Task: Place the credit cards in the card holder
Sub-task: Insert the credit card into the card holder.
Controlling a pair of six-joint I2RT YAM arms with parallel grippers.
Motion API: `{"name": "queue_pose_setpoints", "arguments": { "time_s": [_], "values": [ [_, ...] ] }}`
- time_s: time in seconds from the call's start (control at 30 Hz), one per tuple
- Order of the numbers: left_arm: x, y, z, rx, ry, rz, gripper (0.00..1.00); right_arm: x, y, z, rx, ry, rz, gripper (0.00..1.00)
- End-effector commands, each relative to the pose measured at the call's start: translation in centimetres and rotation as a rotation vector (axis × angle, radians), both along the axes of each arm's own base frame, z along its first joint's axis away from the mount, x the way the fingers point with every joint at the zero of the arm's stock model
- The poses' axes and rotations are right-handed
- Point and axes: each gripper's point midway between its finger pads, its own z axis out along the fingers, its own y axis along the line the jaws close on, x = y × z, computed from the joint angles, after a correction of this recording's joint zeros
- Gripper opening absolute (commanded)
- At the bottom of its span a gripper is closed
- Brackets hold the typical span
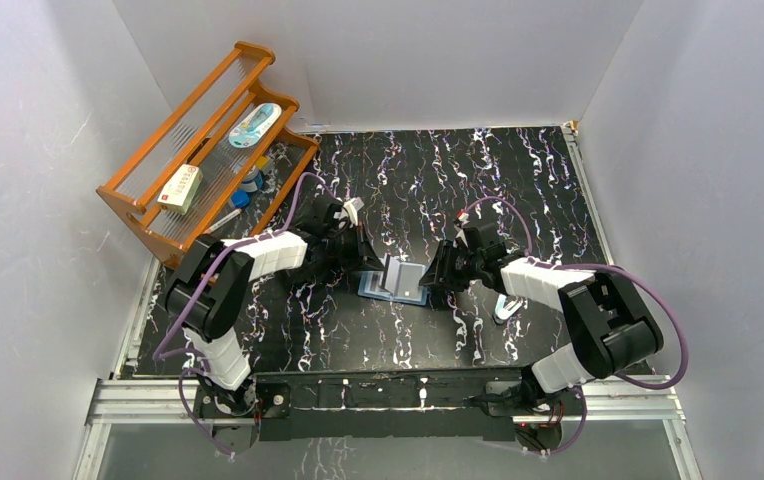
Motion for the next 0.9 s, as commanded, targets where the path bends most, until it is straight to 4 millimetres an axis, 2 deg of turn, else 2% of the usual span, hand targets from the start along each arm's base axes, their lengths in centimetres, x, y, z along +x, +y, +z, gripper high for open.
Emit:
{"name": "queue_pose_setpoints", "arguments": {
  "time_s": [0.0,0.07,0.17,0.57,0.87],
  "values": [
    [0.3,0.0,3.2,-0.027,-0.06,0.007,0.0,0.7,0.5,0.4,0.027,-0.028,0.004,0.47],
    [0.4,-0.1,4.0,-0.043,-0.071,0.004,0.0,0.8,0.5,0.5,0.026,-0.032,0.001,0.47],
    [0.5,-0.2,4.2,-0.047,-0.071,0.002,0.0,0.8,0.5,0.5,0.026,-0.032,0.0,0.47],
    [0.1,0.7,1.4,0.021,-0.037,0.013,0.0,0.8,0.5,0.8,0.029,-0.038,-0.001,0.47],
    [-0.5,0.6,0.2,0.004,-0.011,0.009,0.0,0.8,0.4,1.1,0.031,-0.044,-0.003,0.47]
  ]
}}
